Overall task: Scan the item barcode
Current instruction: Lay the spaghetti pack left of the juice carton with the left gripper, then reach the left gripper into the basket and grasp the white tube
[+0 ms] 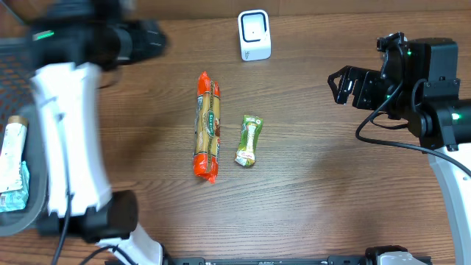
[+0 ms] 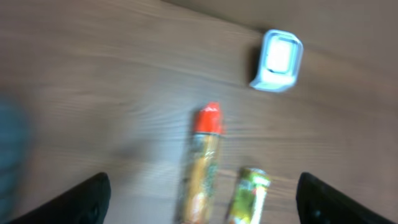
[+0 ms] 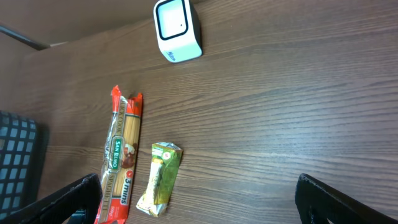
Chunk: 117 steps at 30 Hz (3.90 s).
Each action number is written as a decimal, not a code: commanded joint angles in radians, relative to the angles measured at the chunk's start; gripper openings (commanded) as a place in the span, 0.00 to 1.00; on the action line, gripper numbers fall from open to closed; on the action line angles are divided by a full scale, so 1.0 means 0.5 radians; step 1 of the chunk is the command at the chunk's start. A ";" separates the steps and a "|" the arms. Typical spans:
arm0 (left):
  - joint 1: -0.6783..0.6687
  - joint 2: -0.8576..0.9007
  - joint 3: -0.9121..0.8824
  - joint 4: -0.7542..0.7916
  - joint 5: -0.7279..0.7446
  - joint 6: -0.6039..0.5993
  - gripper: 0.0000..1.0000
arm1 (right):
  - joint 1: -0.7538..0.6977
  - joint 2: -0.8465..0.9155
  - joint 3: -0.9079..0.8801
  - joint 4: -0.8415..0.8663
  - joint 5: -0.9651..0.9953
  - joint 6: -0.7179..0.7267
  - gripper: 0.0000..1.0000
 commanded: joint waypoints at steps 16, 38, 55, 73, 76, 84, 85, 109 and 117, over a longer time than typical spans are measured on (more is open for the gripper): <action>1.447 -0.119 -0.488 -0.130 -0.239 0.127 0.74 | 0.011 0.003 0.056 -0.013 -0.002 0.004 1.00; 1.446 -0.007 -1.836 1.691 -0.688 0.777 1.00 | 0.011 0.008 0.056 -0.028 0.000 0.003 1.00; 1.434 0.388 -1.836 2.000 -1.017 0.916 0.99 | 0.011 0.008 0.056 -0.025 -0.002 0.004 1.00; 1.379 0.591 -1.806 2.065 -1.035 0.930 0.04 | 0.011 0.008 0.056 -0.027 -0.002 0.005 1.00; 1.337 0.453 -1.762 2.065 -1.029 0.819 0.04 | 0.011 0.008 0.056 -0.026 -0.002 0.004 1.00; 1.305 0.009 -1.669 2.035 -1.009 0.713 0.04 | 0.011 0.008 0.056 -0.027 -0.002 0.004 1.00; 1.305 -0.038 -1.669 2.034 -1.009 0.713 0.04 | 0.011 0.008 0.056 -0.027 -0.002 0.004 1.00; 0.462 -1.147 -1.677 1.014 0.113 0.192 0.04 | 0.011 0.008 0.056 -0.037 -0.003 0.004 1.00; -0.026 -0.687 -1.682 0.696 -0.491 -0.105 0.04 | 0.011 0.008 0.056 -0.052 -0.002 0.004 1.00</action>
